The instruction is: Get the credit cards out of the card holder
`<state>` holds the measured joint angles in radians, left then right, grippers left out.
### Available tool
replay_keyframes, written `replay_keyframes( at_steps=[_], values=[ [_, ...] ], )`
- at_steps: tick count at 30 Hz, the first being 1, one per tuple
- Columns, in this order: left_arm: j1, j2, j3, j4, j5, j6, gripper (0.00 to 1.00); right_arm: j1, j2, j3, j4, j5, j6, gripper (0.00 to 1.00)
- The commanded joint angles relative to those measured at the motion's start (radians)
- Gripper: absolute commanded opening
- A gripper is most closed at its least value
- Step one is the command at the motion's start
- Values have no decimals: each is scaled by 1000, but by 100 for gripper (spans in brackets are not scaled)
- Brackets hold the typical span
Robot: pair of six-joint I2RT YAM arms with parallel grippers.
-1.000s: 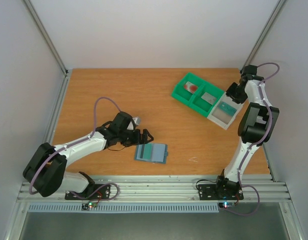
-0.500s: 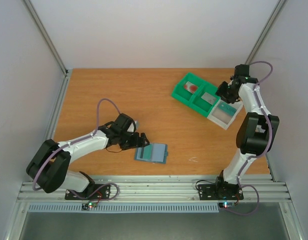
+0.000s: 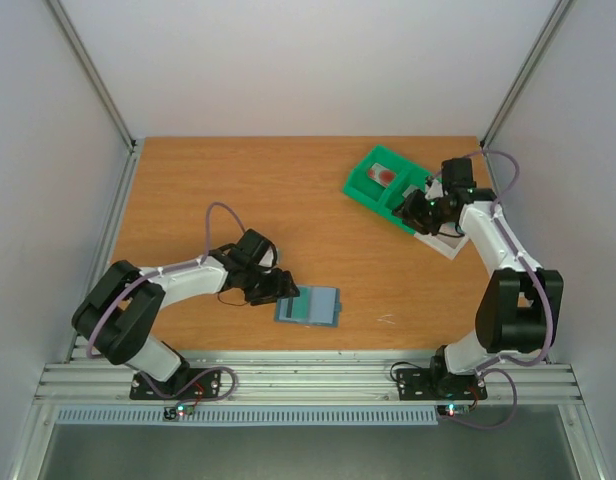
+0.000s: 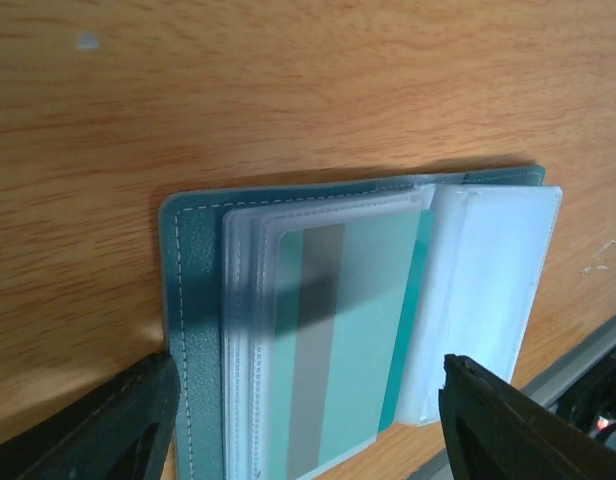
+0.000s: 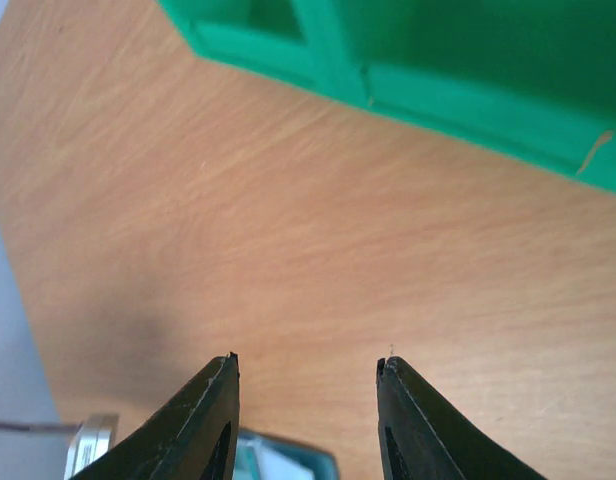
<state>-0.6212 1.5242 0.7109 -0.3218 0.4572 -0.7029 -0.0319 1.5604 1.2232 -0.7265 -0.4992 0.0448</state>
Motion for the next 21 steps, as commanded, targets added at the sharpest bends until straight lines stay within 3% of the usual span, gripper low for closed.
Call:
replay_keyframes(
  at_steps=[1,9,17,21],
  values=[
    [-17,49,2,61,65,-41,71,73,-92,-85,68,-73,42,39],
    [-84,29,-19,177,96,-157,63,183,-187,-219,102,-121,35,38],
    [-93,-56,-68,250,-3,-237,59,373,-180,-302,164,-139,60,32],
    [-94,-25,-77,297,4,-243,38,494,-182,-336,173,-2,82,26]
  ],
)
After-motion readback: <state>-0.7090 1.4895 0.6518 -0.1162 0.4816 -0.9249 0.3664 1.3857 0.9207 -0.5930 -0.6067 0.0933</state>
